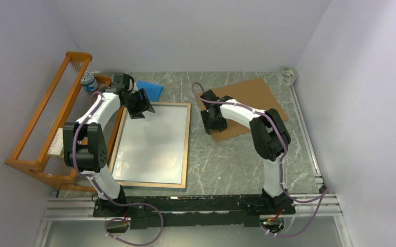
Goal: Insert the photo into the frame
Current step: Move the photo frame item to the center of the board, then adjust the photo frame item at the center of the board.
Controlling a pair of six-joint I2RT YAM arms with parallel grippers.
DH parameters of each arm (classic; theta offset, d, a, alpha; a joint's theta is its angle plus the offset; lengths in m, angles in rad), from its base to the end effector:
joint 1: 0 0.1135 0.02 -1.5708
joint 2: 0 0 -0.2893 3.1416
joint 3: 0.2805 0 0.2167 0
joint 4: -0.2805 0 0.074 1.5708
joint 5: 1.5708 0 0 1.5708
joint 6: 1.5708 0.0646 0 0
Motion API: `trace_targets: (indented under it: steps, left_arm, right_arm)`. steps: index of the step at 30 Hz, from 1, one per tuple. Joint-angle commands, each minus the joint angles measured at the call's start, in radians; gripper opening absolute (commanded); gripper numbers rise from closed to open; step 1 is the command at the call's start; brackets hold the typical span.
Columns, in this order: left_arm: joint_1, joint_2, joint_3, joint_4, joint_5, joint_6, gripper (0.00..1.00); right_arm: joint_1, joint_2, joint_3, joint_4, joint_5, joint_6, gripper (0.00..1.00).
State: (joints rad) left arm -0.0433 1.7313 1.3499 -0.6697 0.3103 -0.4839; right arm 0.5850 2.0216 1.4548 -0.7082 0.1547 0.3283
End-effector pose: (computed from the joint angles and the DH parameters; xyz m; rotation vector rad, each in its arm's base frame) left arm 0.3480 -0.0348 0.2596 -0.4734 2.6201 -0.5860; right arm 0.3341 0.2093 0.1809 -0.3273 2.7898 -0.0109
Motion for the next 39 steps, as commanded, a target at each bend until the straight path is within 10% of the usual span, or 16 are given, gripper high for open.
trace_targets:
  steps: [1, 14, 39]
  left_arm:
    - [-0.076, -0.002, 0.054, 0.091, 0.083, -0.028, 0.65]
    - [-0.217, 0.408, 0.490, 0.316, 0.184, 0.075, 0.93]
    - [-0.313, 1.001, 0.984, 0.536, 0.284, -0.120, 0.85]
  right_arm:
    - [-0.072, -0.117, 0.029, 0.044, -0.117, 0.065, 0.60]
    - [-0.312, -0.352, -0.236, 0.157, -0.144, 0.460, 0.66]
    - [-0.476, -0.406, -0.567, 0.297, -0.330, 0.590, 0.65]
